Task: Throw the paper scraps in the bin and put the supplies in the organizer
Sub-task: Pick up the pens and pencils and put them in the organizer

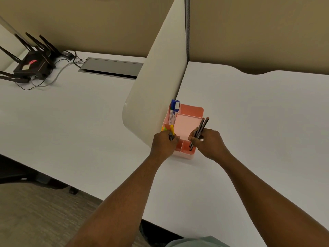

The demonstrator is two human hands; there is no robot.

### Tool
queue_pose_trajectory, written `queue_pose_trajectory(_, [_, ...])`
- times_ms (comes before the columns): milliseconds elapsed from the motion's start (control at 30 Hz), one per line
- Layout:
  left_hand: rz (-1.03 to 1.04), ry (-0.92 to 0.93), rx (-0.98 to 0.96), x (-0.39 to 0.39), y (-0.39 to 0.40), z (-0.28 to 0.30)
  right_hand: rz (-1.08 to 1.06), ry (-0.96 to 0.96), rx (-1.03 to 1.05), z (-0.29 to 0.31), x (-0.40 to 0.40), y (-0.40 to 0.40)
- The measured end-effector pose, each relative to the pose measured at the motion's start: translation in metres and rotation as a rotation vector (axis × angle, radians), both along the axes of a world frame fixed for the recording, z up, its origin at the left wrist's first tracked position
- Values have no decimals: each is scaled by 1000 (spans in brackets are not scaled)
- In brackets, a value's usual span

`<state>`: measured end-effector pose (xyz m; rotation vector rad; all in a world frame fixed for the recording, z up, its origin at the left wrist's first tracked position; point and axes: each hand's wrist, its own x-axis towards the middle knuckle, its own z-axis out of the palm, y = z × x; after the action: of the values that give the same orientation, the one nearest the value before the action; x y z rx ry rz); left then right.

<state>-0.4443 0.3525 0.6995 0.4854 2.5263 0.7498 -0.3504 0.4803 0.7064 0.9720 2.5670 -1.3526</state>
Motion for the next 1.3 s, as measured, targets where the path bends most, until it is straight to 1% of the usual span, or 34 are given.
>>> queue_pose_trajectory(133, [-64, -34, -61, -1, 0, -2, 46, -48, 59, -11, 1, -7])
queue_pose_trajectory(300, [-123, -7, -100, 0, 3, -1, -23, -66, 131, -17, -9, -19])
queue_pose_trajectory(433, [-149, 14, -106, -3, 3, 0, 36, -151, 190, -19, -15, -24])
queue_pose_trajectory(633, [-204, 28, -120, -8, 6, 0, -2, -173, 176, -21, -15, -21])
queue_pose_trajectory(767, [-243, 5, -149, -14, 10, 5, 64, -203, 145, -20, -19, -21])
queue_pose_trajectory(833, [-230, 20, -156, -16, 11, 6, 70, -192, 147, -19, -22, -24])
queue_pose_trajectory(1167, [-79, 19, -93, -21, -5, 11, -115, -59, 126, -23, -16, -25])
queue_pose_trajectory(1233, [-59, 49, -100, -17, -9, 14, -143, -22, 135, -22, -10, -30])
queue_pose_trajectory(1300, [-31, 119, -107, -10, -12, 16, -160, 0, 148, -23, -5, -35])
